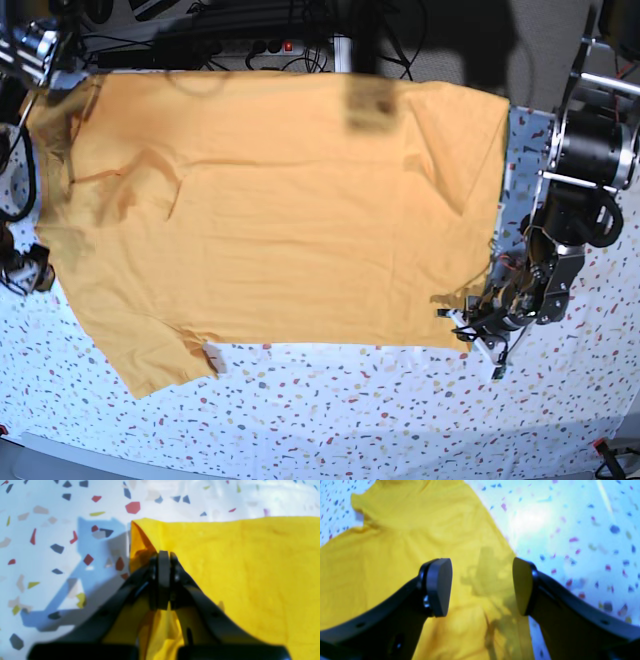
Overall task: Fold the T-shirt properly
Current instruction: 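Move the right gripper to the opposite side edge and grasp it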
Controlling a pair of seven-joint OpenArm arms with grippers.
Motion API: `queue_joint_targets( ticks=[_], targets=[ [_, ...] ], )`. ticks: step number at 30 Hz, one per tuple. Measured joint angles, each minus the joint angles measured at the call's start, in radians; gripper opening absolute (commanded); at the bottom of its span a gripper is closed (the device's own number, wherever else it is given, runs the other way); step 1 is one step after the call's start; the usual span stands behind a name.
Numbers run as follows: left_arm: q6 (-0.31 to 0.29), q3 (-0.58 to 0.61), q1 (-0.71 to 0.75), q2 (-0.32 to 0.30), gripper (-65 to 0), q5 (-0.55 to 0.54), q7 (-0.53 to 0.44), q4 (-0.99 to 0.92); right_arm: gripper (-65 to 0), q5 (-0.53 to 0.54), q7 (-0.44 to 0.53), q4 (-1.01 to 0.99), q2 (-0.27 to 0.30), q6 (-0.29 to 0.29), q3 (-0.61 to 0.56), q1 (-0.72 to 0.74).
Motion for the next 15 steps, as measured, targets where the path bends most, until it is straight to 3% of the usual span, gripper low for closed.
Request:
queue_joint_targets(
  ticks=[5,10,15],
  targets=[
    [0.0,0.0,0.0,0.0,-65.0,0.0,-0.002,0.001,-27.3,-0.098,0.049,-0.32,0.025,0.004,-0.256,0.243],
    [0.001,0.0,0.0,0.0,-65.0,0.001,-0.003,0.001,-27.3,-0.251,0.199,-0.57,0.009,0.011,-0.488,0.421],
    [0.003,0.0,0.0,-0.001,-65.0,0.001,0.023,0.001,-27.3,-0.3,0.311,-0.718,0.002,-0.118,-0.551,0.508]
  ],
)
